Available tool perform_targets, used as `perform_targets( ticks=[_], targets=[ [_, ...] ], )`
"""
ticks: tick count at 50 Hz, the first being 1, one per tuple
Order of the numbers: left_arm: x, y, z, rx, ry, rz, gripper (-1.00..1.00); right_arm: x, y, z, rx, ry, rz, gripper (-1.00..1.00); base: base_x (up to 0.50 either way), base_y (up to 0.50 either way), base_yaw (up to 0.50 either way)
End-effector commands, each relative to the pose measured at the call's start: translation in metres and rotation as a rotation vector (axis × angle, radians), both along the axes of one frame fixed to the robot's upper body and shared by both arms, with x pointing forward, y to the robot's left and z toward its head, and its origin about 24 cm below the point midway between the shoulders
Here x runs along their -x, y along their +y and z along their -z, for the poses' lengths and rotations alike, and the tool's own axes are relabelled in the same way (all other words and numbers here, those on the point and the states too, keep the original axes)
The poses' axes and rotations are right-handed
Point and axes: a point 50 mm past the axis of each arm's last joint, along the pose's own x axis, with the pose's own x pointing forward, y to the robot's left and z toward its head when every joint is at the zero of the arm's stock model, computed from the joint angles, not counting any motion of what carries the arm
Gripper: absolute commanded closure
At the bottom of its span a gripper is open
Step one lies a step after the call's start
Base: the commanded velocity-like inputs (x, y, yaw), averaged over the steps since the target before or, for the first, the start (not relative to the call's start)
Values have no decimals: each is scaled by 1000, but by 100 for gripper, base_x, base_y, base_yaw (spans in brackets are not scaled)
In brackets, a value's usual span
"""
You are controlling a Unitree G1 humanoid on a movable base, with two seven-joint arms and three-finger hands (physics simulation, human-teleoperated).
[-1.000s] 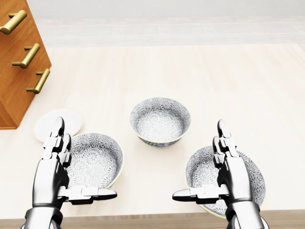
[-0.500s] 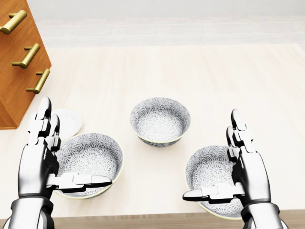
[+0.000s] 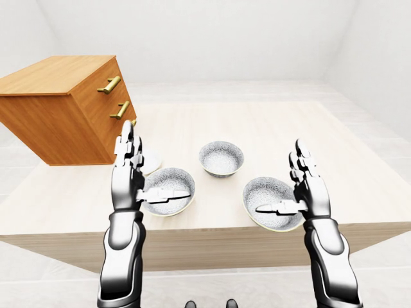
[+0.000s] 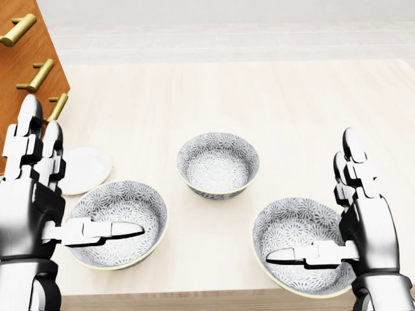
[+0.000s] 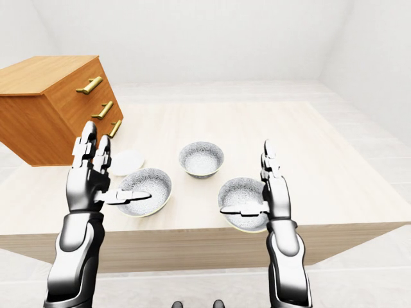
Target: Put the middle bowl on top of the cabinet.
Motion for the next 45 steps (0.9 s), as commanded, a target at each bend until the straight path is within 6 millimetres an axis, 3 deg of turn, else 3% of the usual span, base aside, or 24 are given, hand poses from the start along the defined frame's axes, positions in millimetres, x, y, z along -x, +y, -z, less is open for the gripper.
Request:
perform_targets(
  ticks=[1, 16, 24, 29, 37, 45],
  targets=[
    [9, -1, -20, 4, -96, 7, -100, 5, -10, -14, 7, -59, 33, -100, 0, 0, 0],
    [14, 1, -36, -18, -169, -7, -100, 13, -20, -34, 18, -147, 60, -100, 0, 0, 0],
    [13, 3, -32, -13, -151, -15, -100, 16, -23, -43, 58, -179, 72, -100, 0, 0, 0],
    [17, 1, -50, -14, -234, -7, -100, 23, -22, -64, 89, -273, 69, -100, 0, 0, 0],
    [21, -2, -51, -9, -242, 1, -100, 31, -20, -77, 120, -330, 60, -100, 0, 0, 0],
    [27, -3, -64, 1, -313, 13, -100, 34, -23, -86, 137, -372, 66, -100, 0, 0, 0]
  ],
)
